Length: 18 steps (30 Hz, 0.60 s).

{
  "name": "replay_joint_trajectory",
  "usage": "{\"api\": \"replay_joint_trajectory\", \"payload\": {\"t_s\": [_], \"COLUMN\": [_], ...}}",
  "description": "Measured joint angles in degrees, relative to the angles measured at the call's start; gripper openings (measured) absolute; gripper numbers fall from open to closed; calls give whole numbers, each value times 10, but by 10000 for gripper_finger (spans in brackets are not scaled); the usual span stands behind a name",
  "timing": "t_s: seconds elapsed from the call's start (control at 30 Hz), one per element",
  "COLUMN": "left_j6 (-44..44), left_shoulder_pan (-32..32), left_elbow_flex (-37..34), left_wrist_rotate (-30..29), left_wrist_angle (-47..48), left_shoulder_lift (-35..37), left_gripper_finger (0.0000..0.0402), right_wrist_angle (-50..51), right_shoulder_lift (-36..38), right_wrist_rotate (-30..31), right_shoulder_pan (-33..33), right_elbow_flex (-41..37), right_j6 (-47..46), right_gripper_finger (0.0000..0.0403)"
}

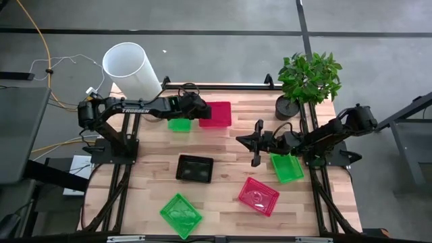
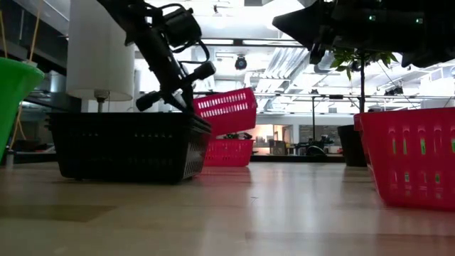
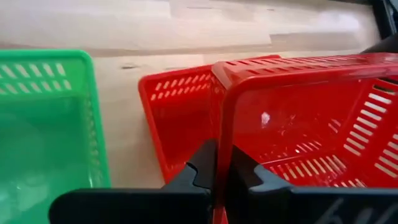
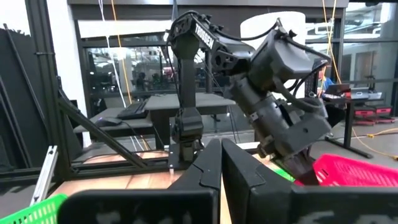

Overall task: Stack baskets by color
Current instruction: Stack the left red bin on the top red bin

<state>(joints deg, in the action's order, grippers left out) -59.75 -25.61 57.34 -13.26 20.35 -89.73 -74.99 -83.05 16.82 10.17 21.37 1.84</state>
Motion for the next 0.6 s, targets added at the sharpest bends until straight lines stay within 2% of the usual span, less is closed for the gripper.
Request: {"api": "replay_joint_trajectory", "payload": {"t_s": [0.1,0.27,0.6], "left_j6": [-11,-16,11], "left_shoulder_pan": [0,4,10], "left_elbow_flex": [1,1,0], "left_wrist_rotate": [15,-6,-26], "left_wrist_angle": [27,70,51], "left_shoulder_lift": [0,0,0], "left_gripper_finger": [0,0,0], "right_wrist_angle": [7,23,26], "right_shoulder_lift": [0,0,0], "right_wrist_rotate": [0,0,0], "right_shoulder_pan": [0,0,0], "right_elbow_flex": [0,0,0], "right_j6": [-5,-6,-6], "right_gripper_finger": [0,0,0]}}
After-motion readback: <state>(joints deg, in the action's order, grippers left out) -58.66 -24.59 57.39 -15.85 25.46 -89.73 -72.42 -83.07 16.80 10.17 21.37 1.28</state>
